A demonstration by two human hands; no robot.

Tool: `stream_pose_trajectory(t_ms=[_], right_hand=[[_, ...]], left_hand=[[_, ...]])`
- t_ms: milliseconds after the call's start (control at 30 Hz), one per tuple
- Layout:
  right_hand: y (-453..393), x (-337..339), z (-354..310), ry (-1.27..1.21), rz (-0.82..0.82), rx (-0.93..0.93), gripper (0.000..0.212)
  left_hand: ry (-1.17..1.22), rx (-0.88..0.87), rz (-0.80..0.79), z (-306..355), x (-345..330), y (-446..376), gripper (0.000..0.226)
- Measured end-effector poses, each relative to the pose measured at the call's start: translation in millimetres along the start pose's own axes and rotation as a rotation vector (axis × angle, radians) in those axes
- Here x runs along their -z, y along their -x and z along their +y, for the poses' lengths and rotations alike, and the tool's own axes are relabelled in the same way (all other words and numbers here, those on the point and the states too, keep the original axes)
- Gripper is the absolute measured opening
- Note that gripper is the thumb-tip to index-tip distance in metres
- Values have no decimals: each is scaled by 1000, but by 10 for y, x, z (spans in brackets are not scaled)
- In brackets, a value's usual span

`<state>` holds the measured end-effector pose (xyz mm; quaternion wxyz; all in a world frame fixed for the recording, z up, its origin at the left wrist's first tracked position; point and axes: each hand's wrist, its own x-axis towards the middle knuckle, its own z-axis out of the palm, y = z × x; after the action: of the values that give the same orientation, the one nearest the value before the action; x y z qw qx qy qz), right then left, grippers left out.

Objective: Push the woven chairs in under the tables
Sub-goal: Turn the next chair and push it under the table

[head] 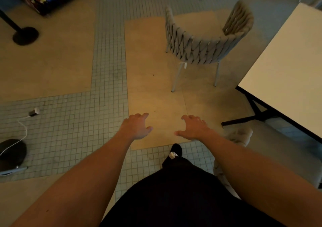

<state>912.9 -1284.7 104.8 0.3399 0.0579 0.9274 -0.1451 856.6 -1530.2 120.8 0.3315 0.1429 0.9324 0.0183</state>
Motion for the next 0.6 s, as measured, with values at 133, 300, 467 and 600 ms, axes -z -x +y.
stream_pose_trajectory(t_ms=[133,300,467,600], right_hand=[[-406,375,72,17,-18,5,88],[-783,824,182,40,-12,19,86],[-1124,1103,254,14,-18,-5,88],[-1456,1326,235,-14,-13,-23,87]], left_hand=[[-12,19,9,52,396,-448,76],[16,29,6,110,762,-910,75],[8,19,-5,138,1036,-1342,74],[-12,-13,-21,96,1333,-1805,76]])
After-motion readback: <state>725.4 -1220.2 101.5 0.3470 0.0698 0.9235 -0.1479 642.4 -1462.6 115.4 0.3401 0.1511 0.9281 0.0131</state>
